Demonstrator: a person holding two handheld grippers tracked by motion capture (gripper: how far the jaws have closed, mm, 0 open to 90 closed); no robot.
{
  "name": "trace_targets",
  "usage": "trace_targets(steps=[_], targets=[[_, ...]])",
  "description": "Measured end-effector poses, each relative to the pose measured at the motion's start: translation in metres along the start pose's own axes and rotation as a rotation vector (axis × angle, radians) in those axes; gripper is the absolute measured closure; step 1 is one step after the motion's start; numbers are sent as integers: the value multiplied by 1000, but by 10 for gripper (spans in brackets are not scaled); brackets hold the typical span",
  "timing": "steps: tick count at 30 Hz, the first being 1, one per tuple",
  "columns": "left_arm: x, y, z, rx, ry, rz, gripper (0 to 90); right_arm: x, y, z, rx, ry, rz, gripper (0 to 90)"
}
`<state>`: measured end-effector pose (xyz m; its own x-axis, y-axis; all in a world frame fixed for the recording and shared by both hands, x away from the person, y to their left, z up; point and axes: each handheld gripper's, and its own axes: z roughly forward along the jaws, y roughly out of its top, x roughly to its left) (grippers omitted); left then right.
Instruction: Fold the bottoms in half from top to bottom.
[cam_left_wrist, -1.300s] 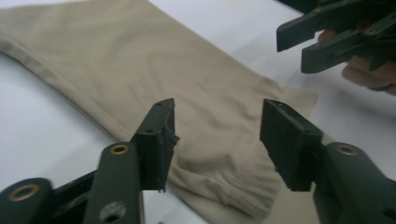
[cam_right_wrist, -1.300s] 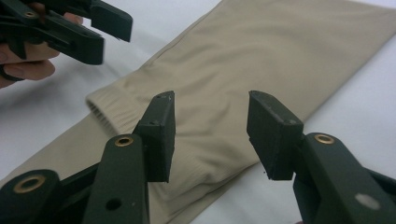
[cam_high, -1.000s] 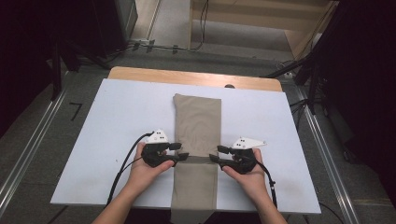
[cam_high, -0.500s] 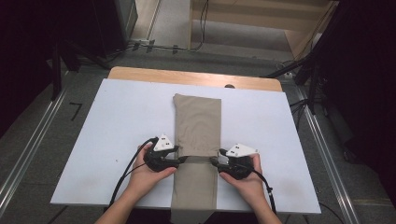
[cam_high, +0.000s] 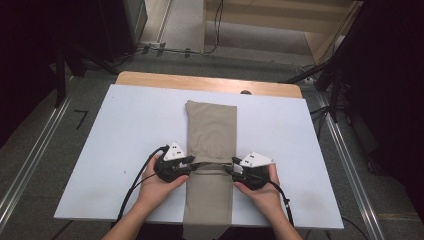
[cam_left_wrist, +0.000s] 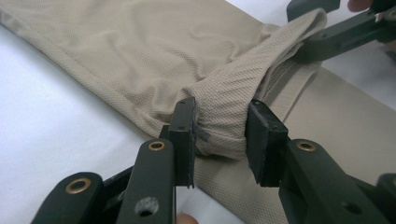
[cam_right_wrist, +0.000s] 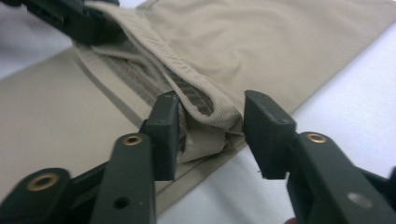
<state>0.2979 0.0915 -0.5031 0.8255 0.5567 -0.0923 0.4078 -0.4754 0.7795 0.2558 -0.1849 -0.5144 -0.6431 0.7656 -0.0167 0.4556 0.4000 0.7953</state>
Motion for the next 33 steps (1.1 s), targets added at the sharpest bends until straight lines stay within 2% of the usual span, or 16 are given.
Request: trace_targets(steps=[3,7,10,11,13,16,20,24,27,33], targets=[[1,0,0,11,-2,-7,684,2,-1,3,32,-6,-5,686],[1,0,2,26,-5,-9,711,0,-2,4,53,15,27,752],[-1,0,2,27,1,16,744,2,-2,5,60,7,22,806],[-2,0,2,21,0,21,784,2,-2,5,61,-1,23,817],[-3,0,2,16,2,29,849,4,-1,5,62,-15,17,823],[-5,1,0,11,14,41,860,6,-1,3,49,-17,7,825],[-12,6,-11,-7,18,60,861,9,1,-5,23,-4,7,825],[-19,3,-21,-26,-2,47,861,15,1,-17,4,11,0,824],[-27,-4,-27,-18,-11,45,860,23,-1,-23,4,19,-10,824],[-40,-15,-44,-34,-47,23,860,40,-7,-39,-18,62,3,823]])
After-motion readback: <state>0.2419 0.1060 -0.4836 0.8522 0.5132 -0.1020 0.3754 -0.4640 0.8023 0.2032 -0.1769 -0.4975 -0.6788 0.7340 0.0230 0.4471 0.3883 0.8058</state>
